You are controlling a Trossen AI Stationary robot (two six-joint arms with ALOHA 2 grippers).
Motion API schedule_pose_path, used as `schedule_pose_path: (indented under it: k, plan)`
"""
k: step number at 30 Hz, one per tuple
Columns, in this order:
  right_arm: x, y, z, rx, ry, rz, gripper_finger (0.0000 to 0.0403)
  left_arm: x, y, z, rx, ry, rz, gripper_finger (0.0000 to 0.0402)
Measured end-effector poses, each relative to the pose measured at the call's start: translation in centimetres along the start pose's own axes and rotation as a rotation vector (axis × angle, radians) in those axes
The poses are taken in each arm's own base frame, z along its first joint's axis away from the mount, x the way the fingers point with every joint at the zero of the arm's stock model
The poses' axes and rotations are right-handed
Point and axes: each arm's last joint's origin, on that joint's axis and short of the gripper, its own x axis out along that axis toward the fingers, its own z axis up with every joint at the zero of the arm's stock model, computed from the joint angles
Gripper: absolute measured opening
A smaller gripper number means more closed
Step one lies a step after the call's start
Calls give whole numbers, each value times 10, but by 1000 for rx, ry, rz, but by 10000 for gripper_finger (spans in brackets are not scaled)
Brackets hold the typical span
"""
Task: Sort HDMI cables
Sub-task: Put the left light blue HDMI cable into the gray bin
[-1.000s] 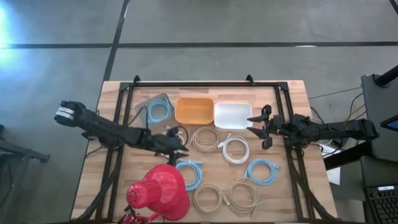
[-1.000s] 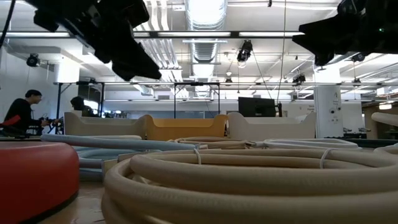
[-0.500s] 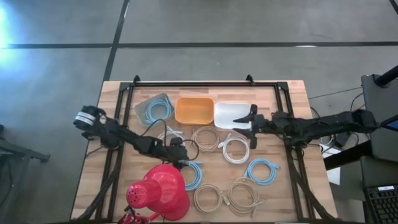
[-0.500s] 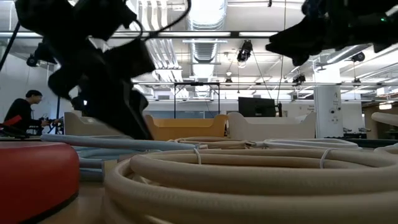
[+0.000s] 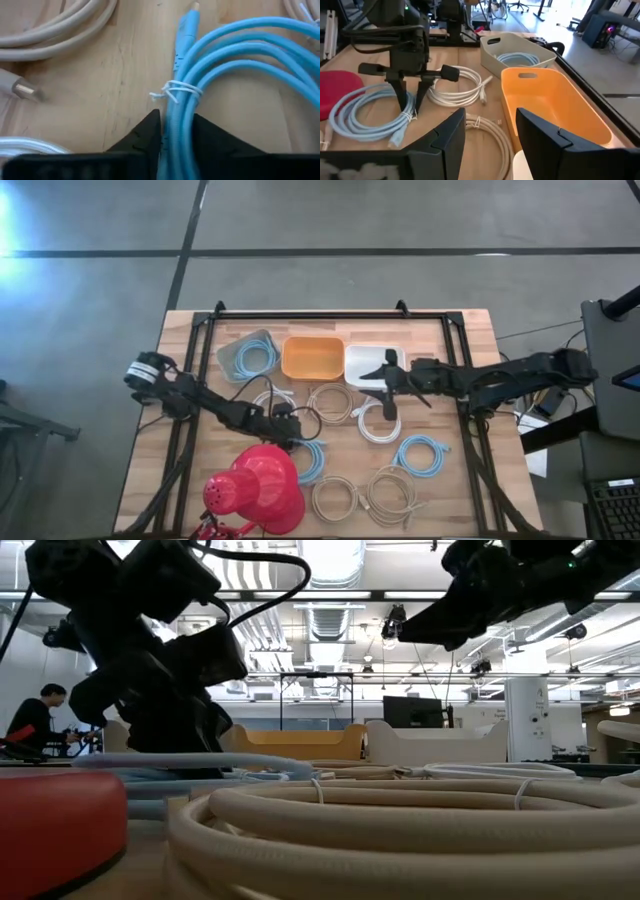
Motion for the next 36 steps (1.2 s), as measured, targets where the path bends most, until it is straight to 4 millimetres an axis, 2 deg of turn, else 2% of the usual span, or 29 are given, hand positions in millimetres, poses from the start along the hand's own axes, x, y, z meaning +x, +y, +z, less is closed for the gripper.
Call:
schedule_pose_path:
  k: [3, 4, 8, 10, 15, 18, 21, 26, 29, 36]
  plan:
    - [4, 0, 0, -11, 13, 1, 169, -2, 0, 2, -4, -11, -6, 45]
    - [5, 0, 1, -11, 10, 1, 169, -3, -1, 3, -9, -17, -9, 41]
    - [5, 0, 6, -5, -5, 1, 169, -10, -3, 9, -18, -33, -15, 41]
    - [4, 0, 7, 7, -11, 3, 169, -17, -6, 20, 1, -91, 2, 41]
    - [2, 0, 9, 30, -23, 5, 169, -42, -10, 45, 65, -235, 51, 51]
    - [2, 0, 9, 32, -21, 9, 169, -63, -10, 57, 97, -306, 92, 56]
    - [2, 1, 9, 32, -20, 10, 169, -85, -4, 59, 122, -292, 249, 52]
    - [2, 1, 8, 32, -19, 11, 169, -119, 18, 49, 100, -251, 701, 51]
    - [2, 1, 8, 32, -18, 11, 169, -135, 33, 39, 70, -220, 912, 55]
    - [2, 1, 8, 32, -18, 11, 169, -167, 71, 27, -99, -161, 1090, 57]
